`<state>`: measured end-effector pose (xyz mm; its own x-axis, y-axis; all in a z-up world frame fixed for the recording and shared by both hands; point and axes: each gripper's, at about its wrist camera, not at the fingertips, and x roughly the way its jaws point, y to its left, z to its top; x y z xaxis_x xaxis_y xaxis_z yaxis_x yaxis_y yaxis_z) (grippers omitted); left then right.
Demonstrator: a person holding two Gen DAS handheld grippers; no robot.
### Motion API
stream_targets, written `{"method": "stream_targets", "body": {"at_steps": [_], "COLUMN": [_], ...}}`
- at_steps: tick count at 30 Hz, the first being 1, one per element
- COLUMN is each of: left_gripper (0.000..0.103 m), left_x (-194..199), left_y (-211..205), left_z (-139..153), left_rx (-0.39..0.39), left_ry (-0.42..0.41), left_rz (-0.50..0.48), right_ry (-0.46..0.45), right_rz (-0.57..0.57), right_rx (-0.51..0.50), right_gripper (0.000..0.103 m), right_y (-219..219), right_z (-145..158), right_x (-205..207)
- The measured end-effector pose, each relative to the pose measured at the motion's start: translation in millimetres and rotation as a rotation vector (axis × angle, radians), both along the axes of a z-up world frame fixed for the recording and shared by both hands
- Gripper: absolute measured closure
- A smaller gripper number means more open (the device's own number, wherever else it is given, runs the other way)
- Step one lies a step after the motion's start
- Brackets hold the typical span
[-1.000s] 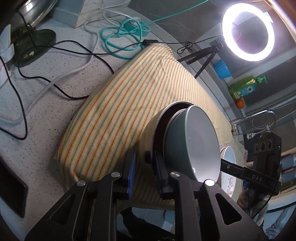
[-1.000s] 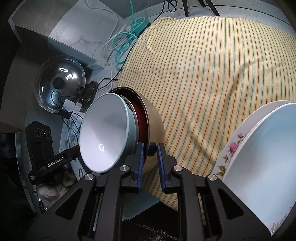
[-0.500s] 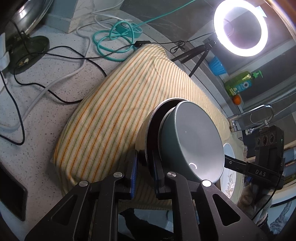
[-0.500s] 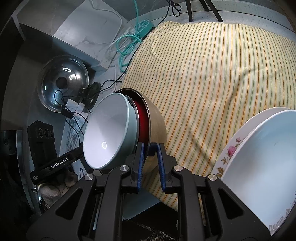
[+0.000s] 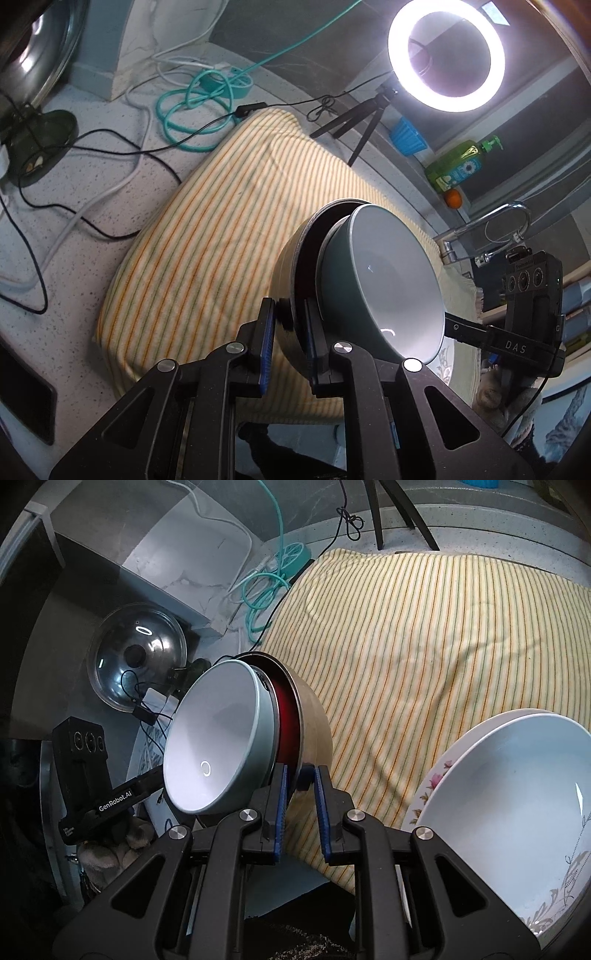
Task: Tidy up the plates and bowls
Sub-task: 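Grip the rim of the nested bowl set with both grippers and lift it, then carry the nested bowls over the plate stack and lower them onto it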
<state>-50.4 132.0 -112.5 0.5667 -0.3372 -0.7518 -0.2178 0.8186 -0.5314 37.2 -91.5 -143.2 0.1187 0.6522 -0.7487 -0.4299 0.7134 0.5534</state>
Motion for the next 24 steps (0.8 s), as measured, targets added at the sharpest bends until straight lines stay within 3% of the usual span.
{"method": "stream_targets", "body": {"at_steps": [13, 24], "left_gripper": [0.091, 0.091], "left_x": [24, 42], "left_y": [-40, -85], "left_z": [29, 34], "left_rx": [0.002, -0.012], "left_ry": [-0.069, -0.075], "left_rz": [-0.123, -0.257], "right_ry": [-0.042, -0.055], "right_rz": [-0.109, -0.244], "right_rx": [0.036, 0.049], "right_gripper": [0.086, 0.086], "right_y": [-58, -116], "right_z": [33, 41], "right_x": [-8, -18]}}
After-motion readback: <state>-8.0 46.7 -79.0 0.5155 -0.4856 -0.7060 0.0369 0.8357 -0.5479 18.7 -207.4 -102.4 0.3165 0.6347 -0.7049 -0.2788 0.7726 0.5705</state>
